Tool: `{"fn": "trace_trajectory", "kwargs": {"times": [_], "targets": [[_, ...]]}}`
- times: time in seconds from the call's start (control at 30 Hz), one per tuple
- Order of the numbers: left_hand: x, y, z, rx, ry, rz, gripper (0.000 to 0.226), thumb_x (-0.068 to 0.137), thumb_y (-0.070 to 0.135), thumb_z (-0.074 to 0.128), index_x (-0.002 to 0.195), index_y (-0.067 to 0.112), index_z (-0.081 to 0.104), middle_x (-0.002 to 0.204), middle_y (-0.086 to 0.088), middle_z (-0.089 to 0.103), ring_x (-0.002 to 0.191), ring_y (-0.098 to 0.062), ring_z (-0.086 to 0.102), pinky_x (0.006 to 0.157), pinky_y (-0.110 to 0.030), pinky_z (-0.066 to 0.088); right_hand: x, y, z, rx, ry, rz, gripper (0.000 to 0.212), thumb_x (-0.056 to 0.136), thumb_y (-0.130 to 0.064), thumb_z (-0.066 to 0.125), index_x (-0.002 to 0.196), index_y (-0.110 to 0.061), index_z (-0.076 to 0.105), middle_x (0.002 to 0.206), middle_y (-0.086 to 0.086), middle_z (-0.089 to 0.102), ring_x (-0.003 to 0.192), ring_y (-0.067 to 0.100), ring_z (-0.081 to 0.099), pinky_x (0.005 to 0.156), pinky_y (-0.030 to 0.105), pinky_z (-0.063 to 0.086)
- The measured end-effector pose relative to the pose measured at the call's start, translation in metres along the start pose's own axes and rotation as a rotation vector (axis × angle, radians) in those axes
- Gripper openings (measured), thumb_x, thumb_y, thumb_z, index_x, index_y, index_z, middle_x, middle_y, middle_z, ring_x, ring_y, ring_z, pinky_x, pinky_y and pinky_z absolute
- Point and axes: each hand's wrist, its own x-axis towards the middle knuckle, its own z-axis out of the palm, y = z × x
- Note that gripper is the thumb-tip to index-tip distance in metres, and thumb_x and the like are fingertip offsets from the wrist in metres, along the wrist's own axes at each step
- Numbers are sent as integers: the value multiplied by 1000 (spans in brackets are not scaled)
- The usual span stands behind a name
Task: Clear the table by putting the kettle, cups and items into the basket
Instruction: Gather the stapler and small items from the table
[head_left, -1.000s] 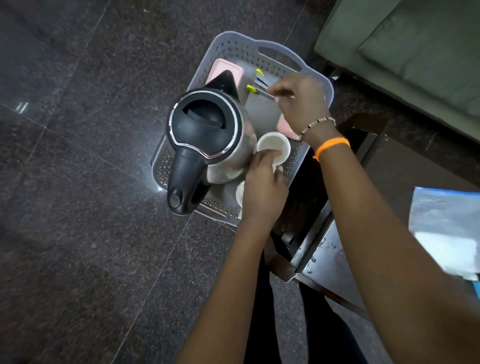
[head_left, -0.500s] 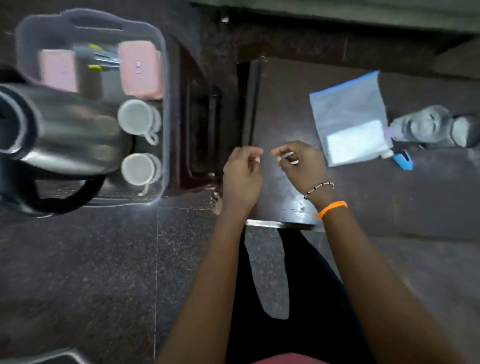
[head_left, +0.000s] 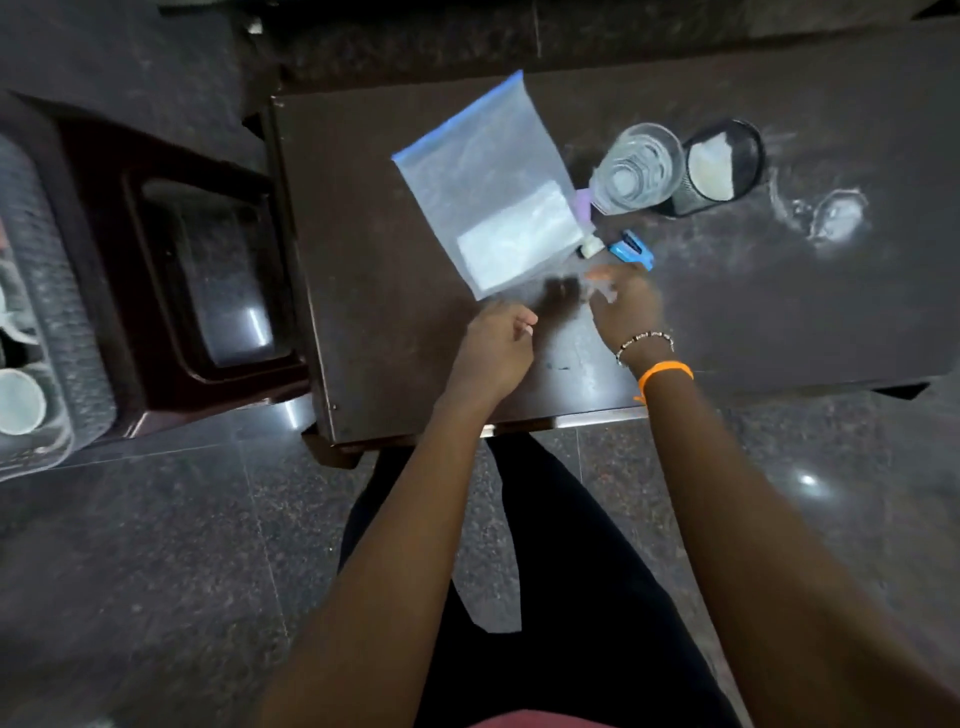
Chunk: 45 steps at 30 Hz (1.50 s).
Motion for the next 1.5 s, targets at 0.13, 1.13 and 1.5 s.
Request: {"fn": "trace_trajectory", "kwargs": {"times": [0.13,1.13,1.5], "targets": [[24,22,31,293,-81,100,42,89,5,45,131,8,48,134,-15,45,123,-32,43,106,-39,34,34,22,-12,-18,-3,-37,42,85,5,47,126,-2,54,138,22,44,136,30,37,113,32,25],[133,50,64,558,-15,155,55,92,4,43,144,22,35,154,-12,21,140,-31,23,113,-39,29,59,41,36,-137,-220,-166,52,87,2,43,137,-11,46,155,14,23,134,35,35,112,38,35],[148,56,80,417,96,102,41,94,0,41,134,6,48,142,-18,35,127,-31,40,106,-31,35,60,45,27,-146,-167,-179,46,83,4,44,127,-7,56,148,16,32,127,31,46,109,33,39]]}}
